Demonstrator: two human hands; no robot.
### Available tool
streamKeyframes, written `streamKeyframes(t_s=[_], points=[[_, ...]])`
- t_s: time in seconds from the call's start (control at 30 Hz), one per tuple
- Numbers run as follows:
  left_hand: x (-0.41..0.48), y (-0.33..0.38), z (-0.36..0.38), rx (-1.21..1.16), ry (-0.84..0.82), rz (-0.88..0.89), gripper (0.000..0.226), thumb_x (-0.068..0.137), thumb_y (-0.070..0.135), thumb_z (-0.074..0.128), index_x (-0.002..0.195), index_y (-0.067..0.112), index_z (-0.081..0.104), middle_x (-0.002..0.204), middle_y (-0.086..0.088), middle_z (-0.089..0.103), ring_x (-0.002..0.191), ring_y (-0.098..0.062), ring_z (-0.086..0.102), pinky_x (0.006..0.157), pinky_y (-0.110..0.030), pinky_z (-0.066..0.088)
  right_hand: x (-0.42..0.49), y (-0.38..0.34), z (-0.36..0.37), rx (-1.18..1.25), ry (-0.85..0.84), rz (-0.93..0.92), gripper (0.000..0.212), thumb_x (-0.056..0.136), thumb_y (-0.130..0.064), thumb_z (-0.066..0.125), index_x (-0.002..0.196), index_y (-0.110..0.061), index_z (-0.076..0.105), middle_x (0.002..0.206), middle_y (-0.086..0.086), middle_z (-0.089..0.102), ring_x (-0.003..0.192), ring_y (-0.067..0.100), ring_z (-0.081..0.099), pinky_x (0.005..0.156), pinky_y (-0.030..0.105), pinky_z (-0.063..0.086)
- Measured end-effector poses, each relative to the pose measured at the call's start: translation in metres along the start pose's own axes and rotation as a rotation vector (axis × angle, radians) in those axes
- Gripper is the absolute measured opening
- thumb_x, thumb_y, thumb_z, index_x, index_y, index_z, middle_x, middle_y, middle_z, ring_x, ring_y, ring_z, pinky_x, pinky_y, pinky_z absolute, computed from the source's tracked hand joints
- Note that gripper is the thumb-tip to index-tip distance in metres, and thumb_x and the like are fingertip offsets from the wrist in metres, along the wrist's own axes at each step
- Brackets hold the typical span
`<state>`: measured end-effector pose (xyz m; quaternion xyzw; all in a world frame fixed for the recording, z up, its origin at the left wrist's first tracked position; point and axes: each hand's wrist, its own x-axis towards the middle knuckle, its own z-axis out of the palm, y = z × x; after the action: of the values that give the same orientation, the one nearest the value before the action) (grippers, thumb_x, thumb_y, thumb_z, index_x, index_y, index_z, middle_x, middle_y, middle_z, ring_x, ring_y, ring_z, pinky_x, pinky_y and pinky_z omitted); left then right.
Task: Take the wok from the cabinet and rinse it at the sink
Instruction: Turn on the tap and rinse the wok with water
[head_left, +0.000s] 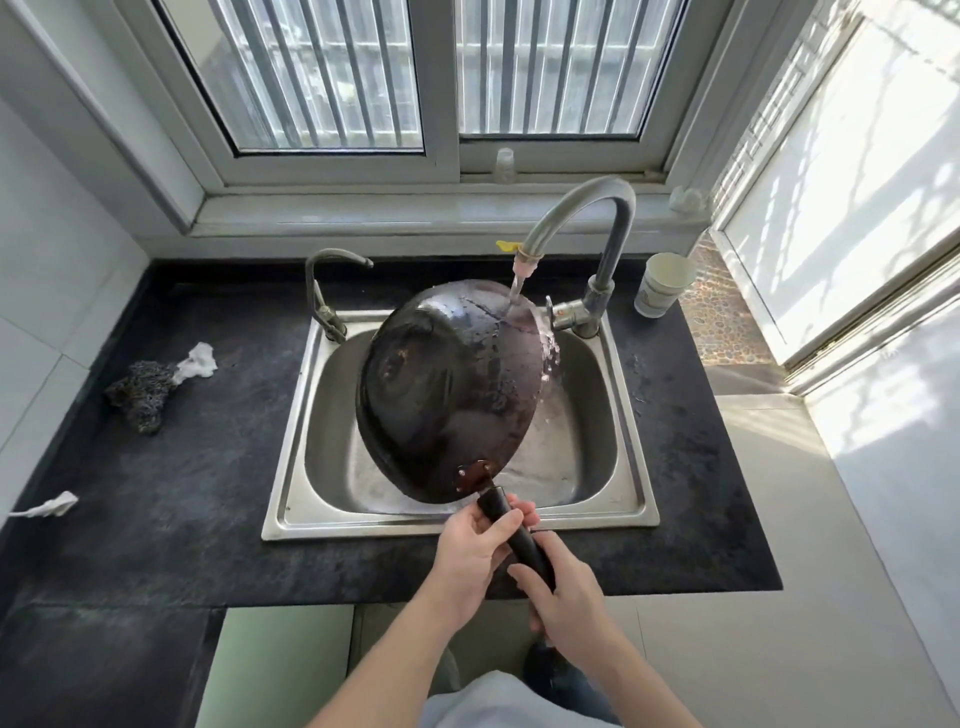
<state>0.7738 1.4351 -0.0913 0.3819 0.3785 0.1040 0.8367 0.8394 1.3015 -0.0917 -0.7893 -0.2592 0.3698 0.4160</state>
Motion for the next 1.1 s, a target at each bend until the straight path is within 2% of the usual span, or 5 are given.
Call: streamKeyframes(t_s=[0.1,0.2,0.63,0.8,1.1], points=[[0.007,0.003,0.008,-0.063,-0.011,-0.007,0.023,0.095,0.003,0.058,0.118,0.000,0.059,0.109,-0.016,0.075,0.108,-0.027,0.071,0.083,-0.029,0.059,0.009,0.000,-0.008,-0.068,0.020,-0.016,0.014,0.095,-0.030,0.061,0.106,-0.033,0.053,0.075,-0.004,0.067,0.051,0.017,0.064,0.051,0.028,0.054],[0.015,0.005,0.017,-0.070,-0.010,0.000,0.023,0.096,0.003,0.057,0.118,-0.003,0.057,0.108,-0.016,0.075,0.107,-0.028,0.071,0.079,-0.026,0.058,0.017,0.002,-0.015,-0.112,0.047,-0.060,0.012,0.095,-0.031,0.062,0.101,-0.036,0.052,0.074,-0.012,0.063,0.056,0.002,0.058,0.056,0.022,0.049],[0.048,0.018,0.063,0.088,0.054,0.070,0.022,0.094,0.011,0.063,0.115,0.008,0.060,0.104,-0.006,0.077,0.105,-0.021,0.072,0.091,-0.031,0.058,0.059,0.002,-0.069,-0.070,-0.052,-0.040,0.021,0.096,-0.028,0.062,0.115,-0.026,0.053,0.078,-0.005,0.065,0.047,0.006,0.061,0.045,0.014,0.049],[0.063,0.023,0.082,0.100,0.085,0.093,0.024,0.093,0.013,0.065,0.116,0.008,0.061,0.105,-0.006,0.077,0.106,-0.022,0.072,0.102,-0.045,0.052,0.077,0.003,-0.089,-0.042,-0.081,-0.052,0.020,0.096,-0.027,0.063,0.113,-0.028,0.054,0.075,-0.005,0.066,0.044,0.008,0.059,0.041,0.016,0.048],[0.083,0.024,0.120,0.121,0.191,0.103,0.017,0.094,0.011,0.064,0.111,0.011,0.064,0.101,-0.003,0.078,0.102,-0.020,0.073,0.099,-0.041,0.054,0.094,0.007,-0.127,0.036,-0.130,-0.071,0.010,0.097,-0.022,0.062,0.102,-0.030,0.058,0.068,-0.001,0.066,0.042,0.010,0.057,0.039,0.022,0.050]])
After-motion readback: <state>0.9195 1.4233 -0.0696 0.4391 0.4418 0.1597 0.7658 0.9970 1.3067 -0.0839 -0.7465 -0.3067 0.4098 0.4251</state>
